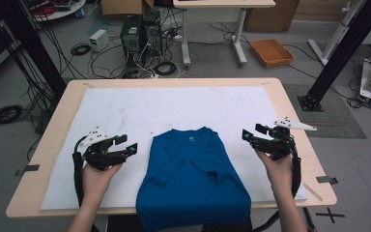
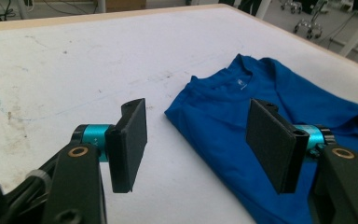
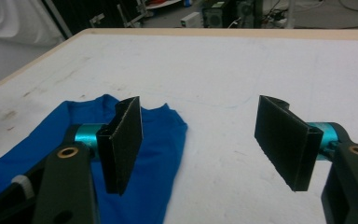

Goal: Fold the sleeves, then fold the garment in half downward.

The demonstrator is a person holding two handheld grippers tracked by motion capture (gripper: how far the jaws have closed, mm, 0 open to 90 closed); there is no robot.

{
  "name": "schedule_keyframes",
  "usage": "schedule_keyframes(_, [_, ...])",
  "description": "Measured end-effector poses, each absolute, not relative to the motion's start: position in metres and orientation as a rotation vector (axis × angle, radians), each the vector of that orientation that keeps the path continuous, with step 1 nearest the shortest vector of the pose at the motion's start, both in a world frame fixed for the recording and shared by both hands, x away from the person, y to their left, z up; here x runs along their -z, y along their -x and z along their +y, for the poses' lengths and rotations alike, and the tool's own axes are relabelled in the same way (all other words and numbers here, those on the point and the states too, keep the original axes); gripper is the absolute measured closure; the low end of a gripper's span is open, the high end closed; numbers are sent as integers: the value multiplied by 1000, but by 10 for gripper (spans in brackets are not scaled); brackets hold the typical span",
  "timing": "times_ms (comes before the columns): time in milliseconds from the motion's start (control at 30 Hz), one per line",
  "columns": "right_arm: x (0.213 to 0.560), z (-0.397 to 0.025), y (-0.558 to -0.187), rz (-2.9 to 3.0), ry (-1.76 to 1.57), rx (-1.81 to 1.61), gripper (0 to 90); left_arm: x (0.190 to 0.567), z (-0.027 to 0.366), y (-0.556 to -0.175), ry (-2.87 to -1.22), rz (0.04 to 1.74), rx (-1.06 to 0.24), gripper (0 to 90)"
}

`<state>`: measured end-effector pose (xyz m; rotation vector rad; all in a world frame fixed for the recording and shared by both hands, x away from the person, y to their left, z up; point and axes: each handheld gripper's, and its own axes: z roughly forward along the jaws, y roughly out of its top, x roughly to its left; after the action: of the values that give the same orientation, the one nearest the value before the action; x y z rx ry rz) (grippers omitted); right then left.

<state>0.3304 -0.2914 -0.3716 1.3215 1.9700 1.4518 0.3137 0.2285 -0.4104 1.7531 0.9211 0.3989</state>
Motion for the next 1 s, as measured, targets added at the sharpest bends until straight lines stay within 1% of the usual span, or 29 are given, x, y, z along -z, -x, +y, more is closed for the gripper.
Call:
schedule_keyframes(467, [374, -304, -333, 1918, -1332, -1411, 313, 412, 230, -312, -1766, 934, -410, 387])
schedule_keyframes(800, [378, -303, -334, 1923, -1342, -1403, 315, 413, 228, -312, -1766, 947, -406, 387])
schedule_keyframes(1000, [388, -292, -337, 1982, -1303, -1380, 396, 415, 222, -315, -1779, 958, -399, 387])
